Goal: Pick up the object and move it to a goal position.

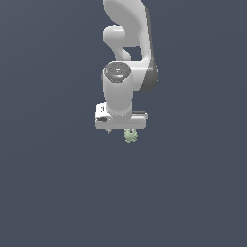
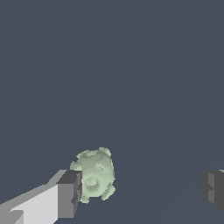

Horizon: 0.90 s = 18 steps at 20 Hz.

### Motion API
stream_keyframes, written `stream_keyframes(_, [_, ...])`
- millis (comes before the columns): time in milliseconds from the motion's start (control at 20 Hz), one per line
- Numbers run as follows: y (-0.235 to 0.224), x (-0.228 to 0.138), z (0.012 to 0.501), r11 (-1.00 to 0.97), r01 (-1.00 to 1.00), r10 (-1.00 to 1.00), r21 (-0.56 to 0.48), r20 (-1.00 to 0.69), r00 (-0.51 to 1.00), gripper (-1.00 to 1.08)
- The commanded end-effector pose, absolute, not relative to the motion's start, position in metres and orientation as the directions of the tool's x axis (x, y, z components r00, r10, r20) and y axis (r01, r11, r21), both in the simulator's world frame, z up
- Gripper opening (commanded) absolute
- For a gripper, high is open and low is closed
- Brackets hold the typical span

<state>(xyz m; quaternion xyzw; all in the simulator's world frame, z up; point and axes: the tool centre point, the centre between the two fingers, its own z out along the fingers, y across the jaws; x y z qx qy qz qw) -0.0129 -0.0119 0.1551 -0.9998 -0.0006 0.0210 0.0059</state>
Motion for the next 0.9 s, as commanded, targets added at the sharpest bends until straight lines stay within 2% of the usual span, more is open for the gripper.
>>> stream_keyframes(0, [-0.015,-0.014,0.154,-1.0,-0.012,-0.011,-0.013,-0.045,0.999,1.0])
stream_keyframes(450, [-0.007,-0.02,0.145,-1.0,0.019,0.02,-0.01,-0.039,0.999,1.0])
stream_keyframes(850, [0.015,-0.044,0.117,-0.994,0.105,0.105,-0.004,-0.02,0.994,1.0])
